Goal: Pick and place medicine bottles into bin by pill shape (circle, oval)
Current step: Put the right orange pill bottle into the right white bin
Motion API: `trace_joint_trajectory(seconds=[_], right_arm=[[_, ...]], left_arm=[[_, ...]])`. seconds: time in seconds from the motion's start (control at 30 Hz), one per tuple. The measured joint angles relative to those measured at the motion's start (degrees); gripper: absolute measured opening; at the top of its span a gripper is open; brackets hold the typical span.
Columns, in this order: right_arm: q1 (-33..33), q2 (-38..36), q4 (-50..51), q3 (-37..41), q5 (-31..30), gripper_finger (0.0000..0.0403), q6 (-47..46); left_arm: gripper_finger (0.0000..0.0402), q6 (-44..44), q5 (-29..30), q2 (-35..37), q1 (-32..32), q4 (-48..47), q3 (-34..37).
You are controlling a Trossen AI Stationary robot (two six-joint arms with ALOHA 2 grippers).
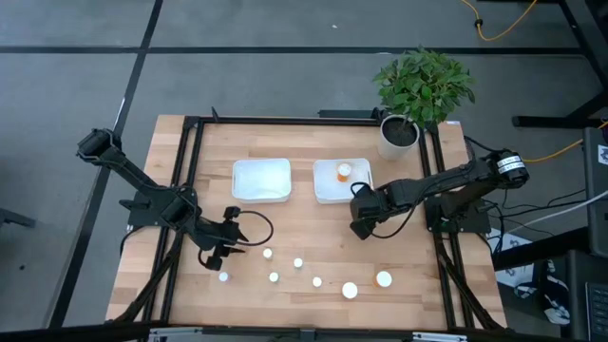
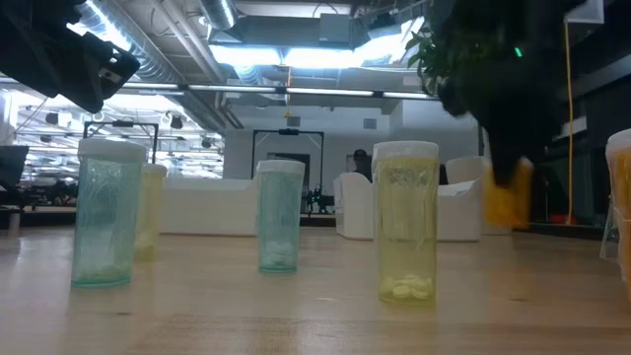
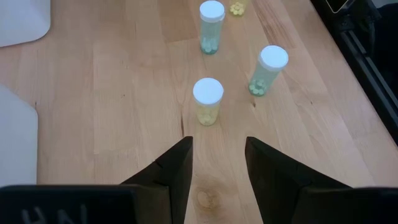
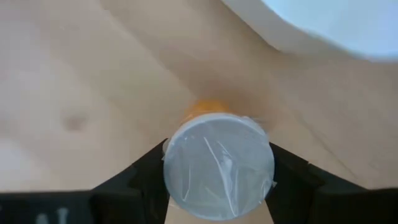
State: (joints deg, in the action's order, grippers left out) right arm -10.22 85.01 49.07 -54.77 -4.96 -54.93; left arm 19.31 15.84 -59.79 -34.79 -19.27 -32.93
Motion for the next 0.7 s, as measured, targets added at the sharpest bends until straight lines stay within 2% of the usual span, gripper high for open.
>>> trace_joint_trajectory(seconds=[0.17, 0.33, 0.53, 0.7], right_arm=[[0.89, 0.00, 0.40, -9.08, -0.45, 0.0212, 5.05], [5.32, -0.06, 2.45, -15.71, -3.44, 0.0203, 9.23], [13.03, 0.48, 2.96, -15.13, -2.94, 0.0205, 10.62], [17.00, 3.10, 4.30, -14.18, -2.50, 0.0205, 12.82]], left_arm=[[0.0140, 0.00, 0.00, 0.02, 0.00, 0.00, 0.00], [0.0140, 0.00, 0.00, 0.02, 0.00, 0.00, 0.00], [0.0140, -0.02, 0.00, 0.00, 0.00, 0.00, 0.00], [0.0140, -0.02, 0.01, 0.02, 0.00, -0.02, 0.00]])
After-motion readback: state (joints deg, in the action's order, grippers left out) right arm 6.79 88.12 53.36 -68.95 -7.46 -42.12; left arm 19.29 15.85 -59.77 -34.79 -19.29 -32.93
